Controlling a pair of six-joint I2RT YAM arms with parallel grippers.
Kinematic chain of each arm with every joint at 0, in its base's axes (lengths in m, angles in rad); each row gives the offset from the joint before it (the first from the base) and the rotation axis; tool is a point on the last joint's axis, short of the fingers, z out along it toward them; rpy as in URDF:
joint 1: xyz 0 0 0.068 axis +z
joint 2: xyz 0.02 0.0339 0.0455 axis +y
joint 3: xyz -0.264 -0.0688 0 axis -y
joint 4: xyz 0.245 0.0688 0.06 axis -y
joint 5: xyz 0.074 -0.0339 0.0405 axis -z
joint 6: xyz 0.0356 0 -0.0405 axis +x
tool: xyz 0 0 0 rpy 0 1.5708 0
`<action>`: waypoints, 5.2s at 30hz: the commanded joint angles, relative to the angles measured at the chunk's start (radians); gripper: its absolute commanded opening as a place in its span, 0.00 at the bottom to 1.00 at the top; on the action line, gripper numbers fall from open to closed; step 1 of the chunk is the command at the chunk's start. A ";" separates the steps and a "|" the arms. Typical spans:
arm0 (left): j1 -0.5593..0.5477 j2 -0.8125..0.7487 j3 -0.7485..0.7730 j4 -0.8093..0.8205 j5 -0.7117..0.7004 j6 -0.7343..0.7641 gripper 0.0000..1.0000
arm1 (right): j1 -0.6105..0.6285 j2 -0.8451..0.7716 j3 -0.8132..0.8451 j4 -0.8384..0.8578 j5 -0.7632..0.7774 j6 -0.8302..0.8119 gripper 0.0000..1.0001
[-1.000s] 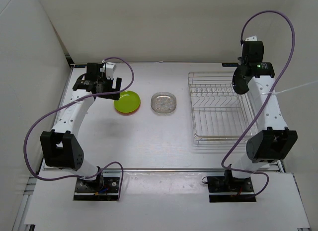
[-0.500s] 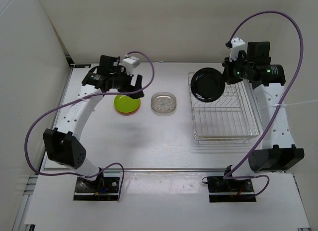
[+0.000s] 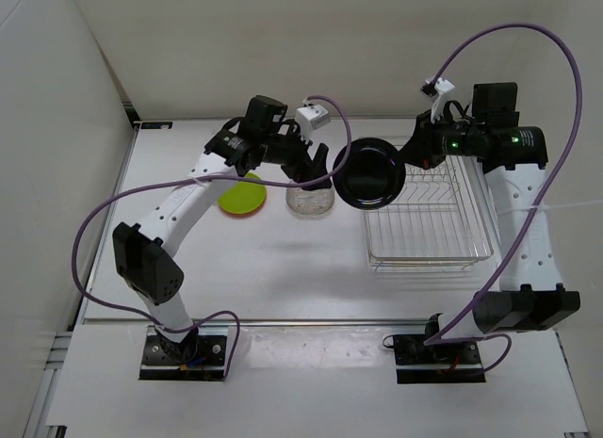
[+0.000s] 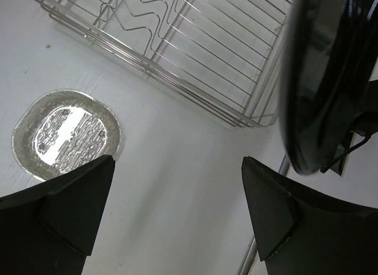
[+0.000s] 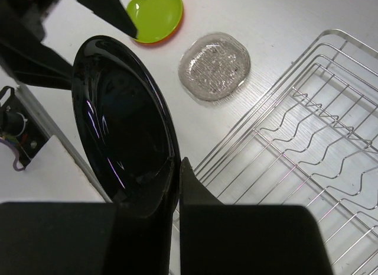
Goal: Unload the plates from the dish rack
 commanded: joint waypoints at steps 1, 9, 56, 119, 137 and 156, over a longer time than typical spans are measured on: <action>-0.014 0.016 0.065 0.004 0.008 -0.022 1.00 | -0.005 -0.044 0.004 0.018 -0.066 -0.007 0.00; -0.024 0.030 0.113 -0.007 0.033 -0.042 1.00 | -0.005 -0.044 0.004 0.078 0.049 0.042 0.00; 0.084 0.016 0.049 0.091 -0.122 -0.236 0.11 | -0.009 -0.031 -0.087 0.133 0.104 0.049 1.00; 0.688 0.168 -0.228 -0.010 0.036 -0.126 0.57 | -0.009 -0.084 -0.102 0.171 0.256 0.079 1.00; 0.659 0.184 -0.208 -0.067 -0.081 -0.126 0.87 | -0.009 -0.102 -0.111 0.171 0.256 0.079 1.00; 0.749 -0.093 -0.113 -0.209 -0.378 -0.052 0.99 | -0.278 -0.042 -0.125 0.242 0.592 0.149 1.00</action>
